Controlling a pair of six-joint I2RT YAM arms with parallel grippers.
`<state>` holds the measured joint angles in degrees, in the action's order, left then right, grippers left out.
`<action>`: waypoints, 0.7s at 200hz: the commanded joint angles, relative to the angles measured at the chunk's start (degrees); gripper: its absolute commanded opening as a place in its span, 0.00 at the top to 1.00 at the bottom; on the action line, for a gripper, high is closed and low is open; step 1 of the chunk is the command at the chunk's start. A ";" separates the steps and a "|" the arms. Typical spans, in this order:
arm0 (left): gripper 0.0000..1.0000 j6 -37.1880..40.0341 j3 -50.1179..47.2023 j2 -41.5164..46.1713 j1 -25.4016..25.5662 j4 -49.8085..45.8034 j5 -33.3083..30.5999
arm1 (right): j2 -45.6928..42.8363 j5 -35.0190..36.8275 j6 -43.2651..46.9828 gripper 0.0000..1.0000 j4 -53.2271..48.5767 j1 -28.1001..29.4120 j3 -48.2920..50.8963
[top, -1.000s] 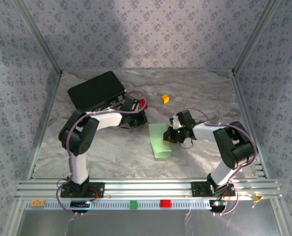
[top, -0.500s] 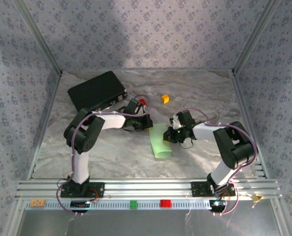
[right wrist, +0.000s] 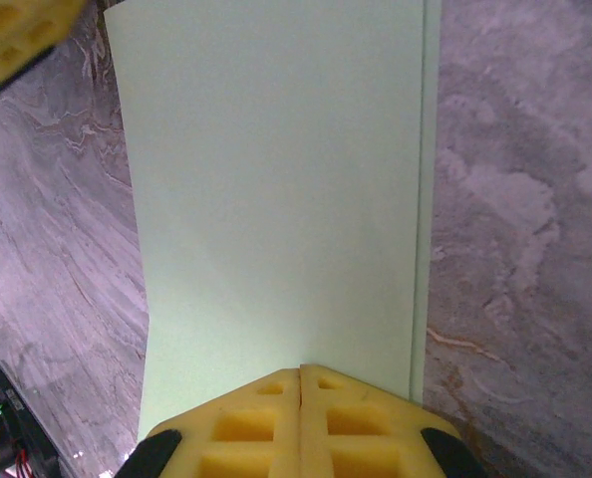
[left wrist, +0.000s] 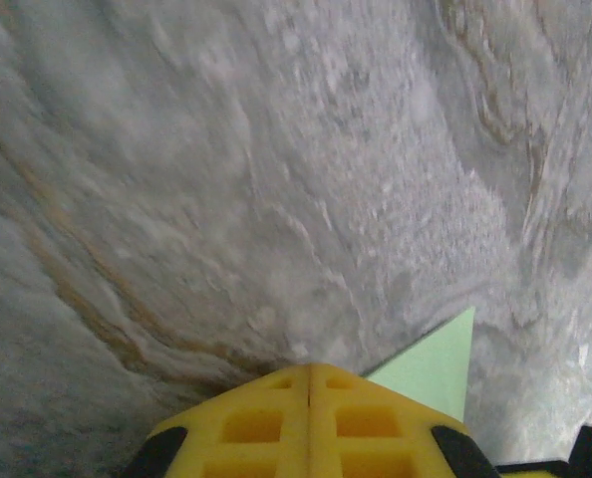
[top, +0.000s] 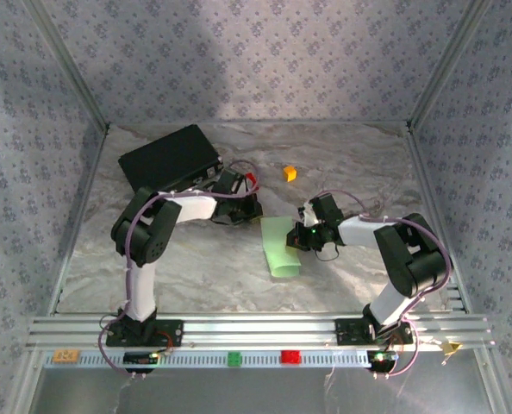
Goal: Fold a paper plane with a square sheet of paper (pick it up from the middle)
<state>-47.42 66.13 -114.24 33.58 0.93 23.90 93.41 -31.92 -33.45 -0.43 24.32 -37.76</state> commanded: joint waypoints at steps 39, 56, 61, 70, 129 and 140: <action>1.00 -0.77 -4.65 11.67 5.56 -3.21 0.32 | -0.01 7.44 -0.92 1.00 -6.47 -0.17 3.47; 1.00 -2.85 -7.18 12.58 7.91 -0.88 2.53 | 0.11 7.37 -0.96 1.00 -6.21 -0.21 3.50; 1.00 -3.40 -7.85 12.63 8.59 0.06 3.12 | 0.19 7.36 -0.94 1.00 -6.23 -0.15 3.48; 1.00 -4.29 -8.81 12.63 9.53 1.24 3.98 | 0.20 7.34 -0.89 1.00 -6.21 -0.16 3.46; 1.00 -8.43 -13.12 10.23 12.06 8.06 6.83 | 0.37 7.44 -0.67 1.00 -6.33 -0.46 3.44; 1.00 -8.33 -13.44 9.92 12.11 8.16 6.94 | 0.37 7.40 -0.73 1.00 -6.27 -0.41 3.48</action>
<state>-54.15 53.23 -103.22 45.41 5.28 28.56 92.23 -30.70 -34.04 0.08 24.34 -36.73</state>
